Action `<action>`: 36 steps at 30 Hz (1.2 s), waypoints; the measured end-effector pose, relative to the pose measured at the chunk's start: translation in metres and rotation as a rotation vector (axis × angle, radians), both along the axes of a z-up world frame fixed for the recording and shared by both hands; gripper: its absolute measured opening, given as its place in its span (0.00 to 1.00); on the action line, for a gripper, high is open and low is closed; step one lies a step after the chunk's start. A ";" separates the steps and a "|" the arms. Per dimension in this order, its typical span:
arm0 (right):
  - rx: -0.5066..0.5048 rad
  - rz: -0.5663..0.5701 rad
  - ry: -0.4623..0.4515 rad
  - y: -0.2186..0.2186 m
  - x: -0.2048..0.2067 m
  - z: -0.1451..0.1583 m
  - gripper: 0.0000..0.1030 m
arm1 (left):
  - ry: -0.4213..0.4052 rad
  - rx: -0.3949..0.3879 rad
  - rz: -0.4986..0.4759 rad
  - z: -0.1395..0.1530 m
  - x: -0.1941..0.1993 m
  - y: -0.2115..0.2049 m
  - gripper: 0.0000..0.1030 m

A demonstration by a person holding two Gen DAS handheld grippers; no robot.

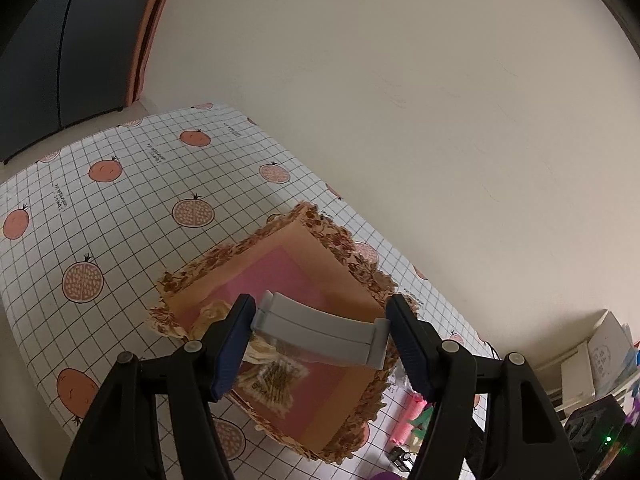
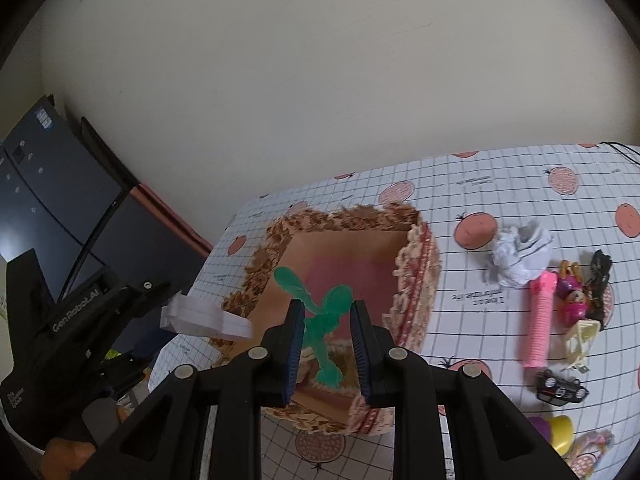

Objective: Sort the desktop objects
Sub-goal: 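Lift the white clip and green toy and carry them over the box, then open both tools to drop the clip and green toy into the box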

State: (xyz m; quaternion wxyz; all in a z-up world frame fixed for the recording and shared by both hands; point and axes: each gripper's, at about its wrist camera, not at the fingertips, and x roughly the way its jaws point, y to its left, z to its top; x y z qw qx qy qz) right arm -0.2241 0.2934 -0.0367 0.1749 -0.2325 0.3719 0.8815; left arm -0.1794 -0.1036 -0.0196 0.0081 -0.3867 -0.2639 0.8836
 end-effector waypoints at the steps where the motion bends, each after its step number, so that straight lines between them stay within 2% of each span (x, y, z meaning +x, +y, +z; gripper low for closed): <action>1: -0.002 0.005 -0.001 -0.001 -0.002 0.000 0.25 | -0.003 0.001 0.005 -0.001 0.000 -0.002 0.67; 12: -0.019 0.075 -0.056 -0.009 -0.022 -0.011 0.25 | -0.026 0.006 0.033 -0.011 -0.004 -0.018 0.67; 18: -0.011 0.095 -0.093 -0.014 -0.031 -0.017 0.26 | -0.075 0.009 0.034 -0.026 -0.011 -0.022 0.67; 24: -0.009 0.104 -0.097 -0.015 -0.033 -0.018 0.27 | -0.083 0.009 0.041 -0.029 -0.012 -0.026 0.67; 25: -0.008 0.107 -0.099 -0.016 -0.033 -0.018 0.29 | -0.087 0.009 0.041 -0.030 -0.013 -0.026 0.67; 28: -0.009 0.107 -0.104 -0.015 -0.034 -0.019 0.44 | -0.105 0.006 0.042 -0.033 -0.015 -0.027 0.67; 36: -0.009 0.106 -0.126 -0.014 -0.035 -0.023 0.44 | -0.114 0.017 0.040 -0.036 -0.015 -0.028 0.71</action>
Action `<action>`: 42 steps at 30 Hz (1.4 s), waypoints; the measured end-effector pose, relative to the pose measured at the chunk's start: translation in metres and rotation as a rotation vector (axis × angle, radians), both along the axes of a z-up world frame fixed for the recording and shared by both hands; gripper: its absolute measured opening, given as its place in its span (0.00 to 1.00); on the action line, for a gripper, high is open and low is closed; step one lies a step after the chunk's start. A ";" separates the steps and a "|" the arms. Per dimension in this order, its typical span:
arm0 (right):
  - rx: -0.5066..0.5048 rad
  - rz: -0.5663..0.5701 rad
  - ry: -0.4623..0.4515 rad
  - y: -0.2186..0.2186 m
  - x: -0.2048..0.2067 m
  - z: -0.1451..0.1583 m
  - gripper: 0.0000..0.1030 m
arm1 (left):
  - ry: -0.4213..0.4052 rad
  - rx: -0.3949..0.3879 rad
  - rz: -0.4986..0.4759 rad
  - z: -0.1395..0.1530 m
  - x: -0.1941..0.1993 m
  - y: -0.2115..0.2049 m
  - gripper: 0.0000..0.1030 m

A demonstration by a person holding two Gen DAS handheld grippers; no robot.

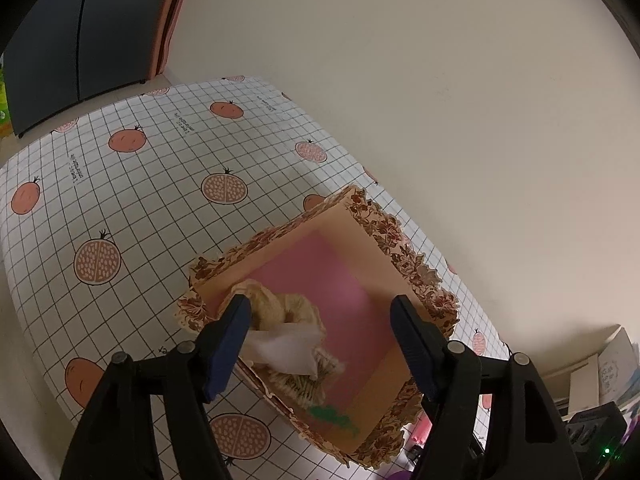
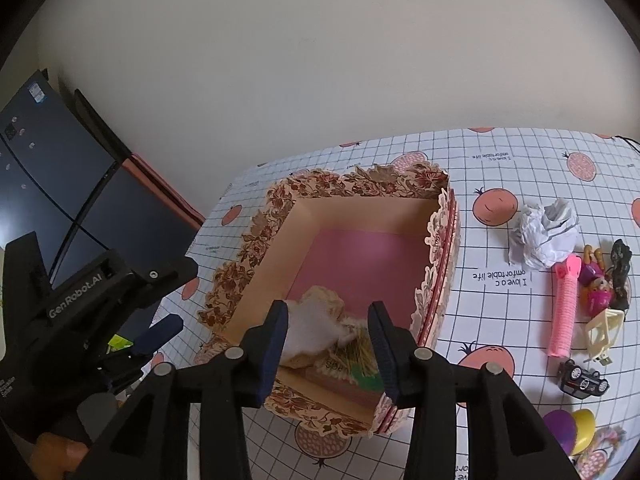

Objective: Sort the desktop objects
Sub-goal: 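Open both tools to drop the clip and green toy into the box, then move both tools back toward the remaining items on the table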

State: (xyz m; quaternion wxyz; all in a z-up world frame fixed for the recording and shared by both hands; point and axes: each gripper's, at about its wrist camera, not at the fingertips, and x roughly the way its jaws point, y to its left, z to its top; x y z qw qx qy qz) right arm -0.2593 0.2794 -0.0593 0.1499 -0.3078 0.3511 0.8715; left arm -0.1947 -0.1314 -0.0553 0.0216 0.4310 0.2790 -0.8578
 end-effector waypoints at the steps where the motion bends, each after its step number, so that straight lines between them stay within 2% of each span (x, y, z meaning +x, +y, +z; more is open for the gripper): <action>1: -0.001 0.000 -0.003 0.000 0.000 -0.001 0.44 | -0.002 0.000 0.000 0.000 0.000 0.000 0.71; 12: -0.006 0.004 -0.034 0.002 -0.001 -0.005 0.45 | -0.020 -0.005 0.000 -0.004 -0.001 0.001 0.71; 14: -0.007 0.004 -0.043 0.003 -0.001 -0.006 0.52 | -0.025 -0.005 0.000 -0.005 -0.001 0.000 0.72; 16: -0.007 0.001 -0.048 0.003 -0.001 -0.007 0.60 | -0.032 -0.006 0.005 -0.007 -0.001 0.001 0.81; 27: 0.006 -0.008 -0.081 0.006 -0.001 -0.010 0.83 | -0.062 -0.008 0.018 -0.012 -0.002 -0.002 0.82; 29: 0.005 -0.011 -0.082 0.007 -0.001 -0.010 0.86 | -0.067 -0.011 0.017 -0.013 -0.002 -0.001 0.85; 31: 0.007 -0.012 -0.089 0.008 -0.001 -0.011 0.96 | -0.071 -0.015 0.021 -0.013 -0.003 -0.002 0.91; 36: 0.016 -0.011 -0.095 0.007 -0.001 -0.011 1.00 | -0.069 -0.021 0.031 -0.013 -0.002 -0.004 0.92; 38: 0.023 -0.009 -0.100 0.007 -0.001 -0.011 1.00 | -0.069 -0.022 0.034 -0.014 -0.002 -0.004 0.94; 39: 0.027 -0.008 -0.103 0.007 -0.002 -0.012 1.00 | -0.070 -0.023 0.036 -0.014 -0.002 -0.005 0.99; 42: 0.038 -0.006 -0.114 0.008 -0.002 -0.013 1.00 | -0.070 -0.028 0.050 -0.015 -0.002 -0.006 1.00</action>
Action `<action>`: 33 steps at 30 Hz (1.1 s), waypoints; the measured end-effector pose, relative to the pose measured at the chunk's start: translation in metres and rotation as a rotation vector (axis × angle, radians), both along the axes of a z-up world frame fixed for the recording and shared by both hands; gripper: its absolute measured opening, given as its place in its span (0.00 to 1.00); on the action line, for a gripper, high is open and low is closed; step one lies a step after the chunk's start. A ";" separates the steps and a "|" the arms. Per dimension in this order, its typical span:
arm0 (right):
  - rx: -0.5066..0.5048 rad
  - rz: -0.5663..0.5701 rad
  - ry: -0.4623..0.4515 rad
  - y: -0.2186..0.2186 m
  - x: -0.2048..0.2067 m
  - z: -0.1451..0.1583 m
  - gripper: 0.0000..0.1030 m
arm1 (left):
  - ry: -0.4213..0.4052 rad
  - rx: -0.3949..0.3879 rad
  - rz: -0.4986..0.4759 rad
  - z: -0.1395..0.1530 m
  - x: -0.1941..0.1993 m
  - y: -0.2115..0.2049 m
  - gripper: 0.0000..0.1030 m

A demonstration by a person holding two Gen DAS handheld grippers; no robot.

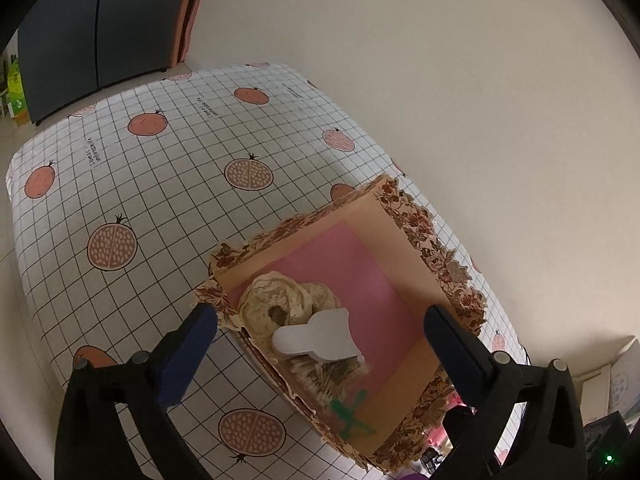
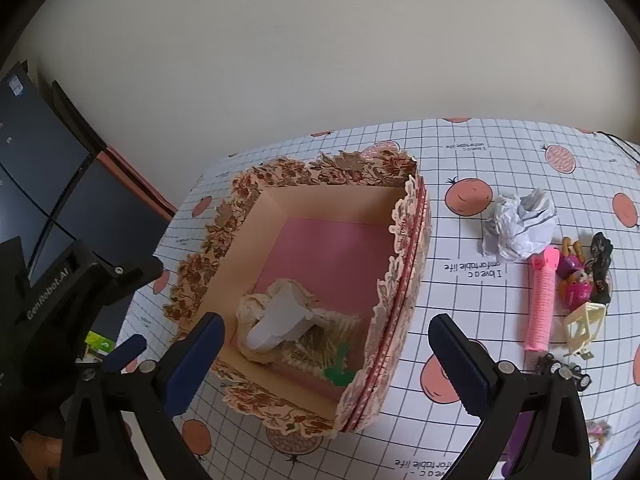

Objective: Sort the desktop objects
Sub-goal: 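Move both tools back toward the remaining items on the table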

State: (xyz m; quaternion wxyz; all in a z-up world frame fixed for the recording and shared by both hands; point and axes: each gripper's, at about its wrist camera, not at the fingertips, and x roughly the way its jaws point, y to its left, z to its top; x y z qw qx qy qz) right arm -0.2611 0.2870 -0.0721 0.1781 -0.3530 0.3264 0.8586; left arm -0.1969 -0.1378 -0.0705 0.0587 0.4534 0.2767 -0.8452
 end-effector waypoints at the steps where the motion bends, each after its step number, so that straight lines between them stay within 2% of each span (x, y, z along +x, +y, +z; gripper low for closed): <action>1: 0.005 0.000 -0.004 0.001 0.000 0.000 1.00 | 0.001 0.001 0.004 0.000 0.000 -0.001 1.00; 7: 0.020 -0.013 -0.010 0.005 0.005 -0.001 1.00 | 0.008 -0.010 0.007 -0.001 0.000 -0.001 1.00; 16: 0.033 -0.042 -0.014 0.019 0.024 0.005 1.00 | 0.083 -0.155 -0.063 0.011 -0.002 0.023 1.00; 18: 0.056 -0.052 -0.021 0.024 0.032 0.007 1.00 | 0.085 -0.180 -0.085 0.013 -0.004 0.031 1.00; 21: 0.122 -0.110 -0.083 0.035 0.046 0.011 1.00 | 0.098 -0.224 -0.120 0.018 -0.004 0.046 1.00; 25: 0.173 -0.187 -0.131 0.052 0.070 0.014 1.00 | 0.164 -0.270 -0.180 0.028 0.000 0.070 1.00; 33: 0.197 -0.281 -0.122 0.084 0.128 0.025 1.00 | 0.281 -0.351 -0.285 0.049 0.016 0.123 1.00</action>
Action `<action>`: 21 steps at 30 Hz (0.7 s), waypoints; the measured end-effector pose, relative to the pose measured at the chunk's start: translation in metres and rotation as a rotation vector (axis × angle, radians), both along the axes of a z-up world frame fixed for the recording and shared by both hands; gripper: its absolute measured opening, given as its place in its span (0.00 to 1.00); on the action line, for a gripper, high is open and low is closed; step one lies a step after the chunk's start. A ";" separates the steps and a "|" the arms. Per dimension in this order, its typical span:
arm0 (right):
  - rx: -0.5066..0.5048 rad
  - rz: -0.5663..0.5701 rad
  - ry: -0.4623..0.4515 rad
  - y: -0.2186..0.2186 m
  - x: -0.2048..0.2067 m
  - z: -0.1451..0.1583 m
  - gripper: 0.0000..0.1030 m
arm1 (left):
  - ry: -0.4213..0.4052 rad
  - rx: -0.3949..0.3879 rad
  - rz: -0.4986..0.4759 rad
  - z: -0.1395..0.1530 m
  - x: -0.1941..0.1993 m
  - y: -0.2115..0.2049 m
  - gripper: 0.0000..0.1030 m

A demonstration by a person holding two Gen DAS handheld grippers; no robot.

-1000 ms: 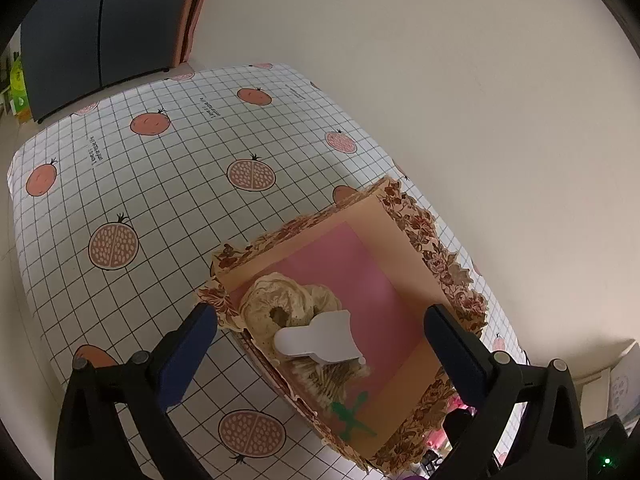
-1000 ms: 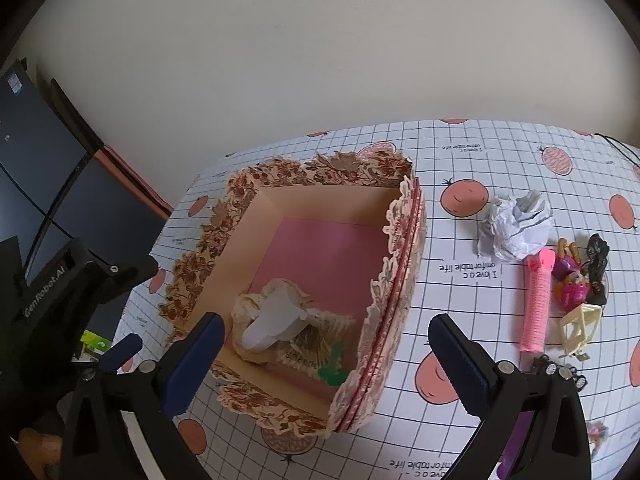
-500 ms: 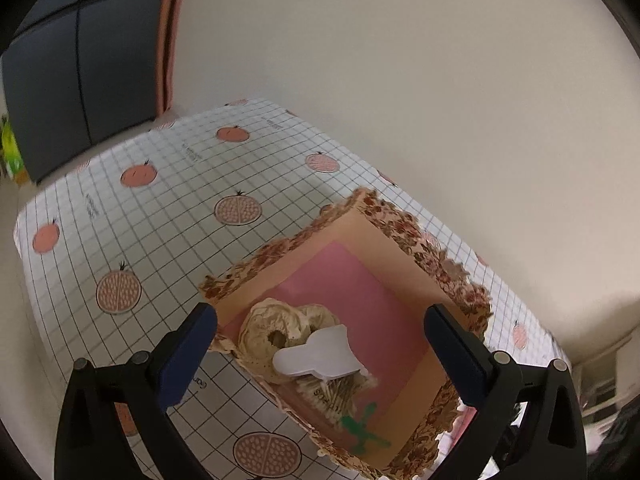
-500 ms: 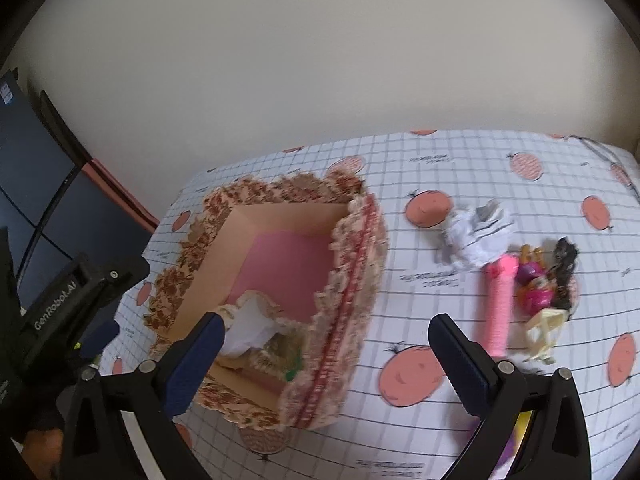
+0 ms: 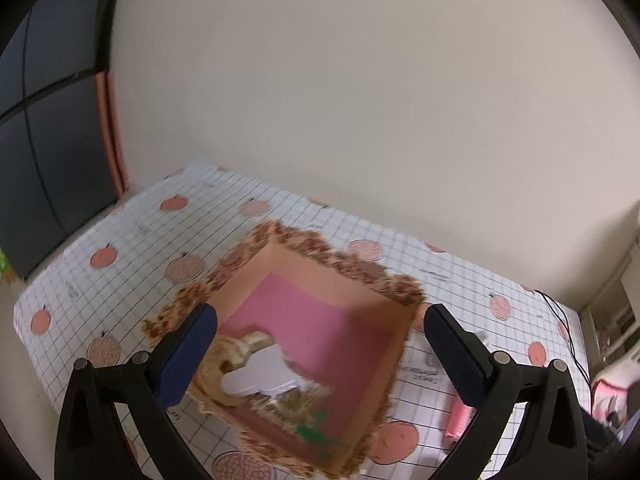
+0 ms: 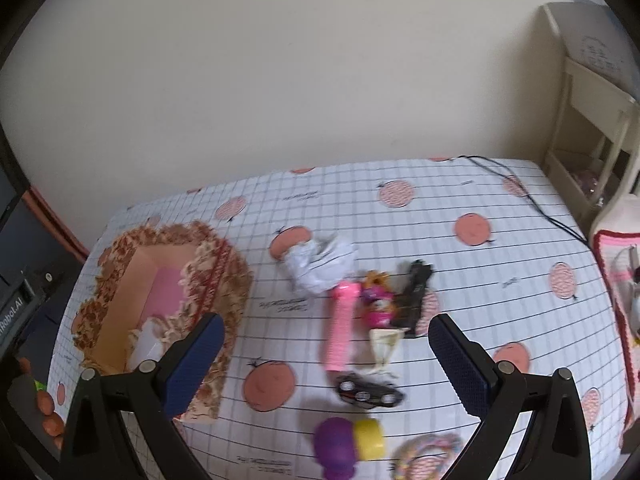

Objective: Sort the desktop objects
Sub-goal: 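Move both tools back toward the remaining items on the table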

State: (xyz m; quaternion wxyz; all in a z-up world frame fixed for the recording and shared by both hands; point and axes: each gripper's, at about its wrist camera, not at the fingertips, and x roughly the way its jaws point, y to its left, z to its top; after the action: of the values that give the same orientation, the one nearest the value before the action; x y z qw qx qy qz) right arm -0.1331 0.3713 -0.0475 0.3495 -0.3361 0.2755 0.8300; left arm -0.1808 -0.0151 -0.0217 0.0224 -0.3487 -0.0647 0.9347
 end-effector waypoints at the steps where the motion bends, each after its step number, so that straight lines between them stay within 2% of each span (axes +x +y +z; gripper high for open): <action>1: -0.005 -0.012 0.016 0.003 0.009 0.001 1.00 | 0.003 0.003 -0.020 0.001 0.002 0.007 1.00; 5: -0.057 -0.022 0.109 0.015 0.042 0.003 1.00 | -0.013 0.015 -0.095 0.000 0.006 0.032 1.00; 11: -0.078 -0.092 0.145 0.028 0.077 0.003 1.00 | -0.026 -0.024 -0.222 -0.003 0.018 0.078 1.00; 16: -0.126 -0.136 0.185 0.038 0.107 -0.004 1.00 | -0.066 -0.027 -0.328 -0.010 0.028 0.107 1.00; 19: -0.162 -0.154 0.172 0.045 0.117 -0.015 1.00 | -0.110 -0.037 -0.380 -0.021 0.032 0.123 1.00; 21: -0.172 -0.173 0.121 0.047 0.121 -0.023 1.00 | -0.134 -0.052 -0.400 -0.028 0.033 0.133 1.00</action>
State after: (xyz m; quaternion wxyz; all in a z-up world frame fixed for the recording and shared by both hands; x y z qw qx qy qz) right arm -0.0121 0.4180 -0.0708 0.3726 -0.2890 0.3941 0.7889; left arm -0.1474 0.1175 -0.0500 0.1944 -0.4166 0.0284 0.8876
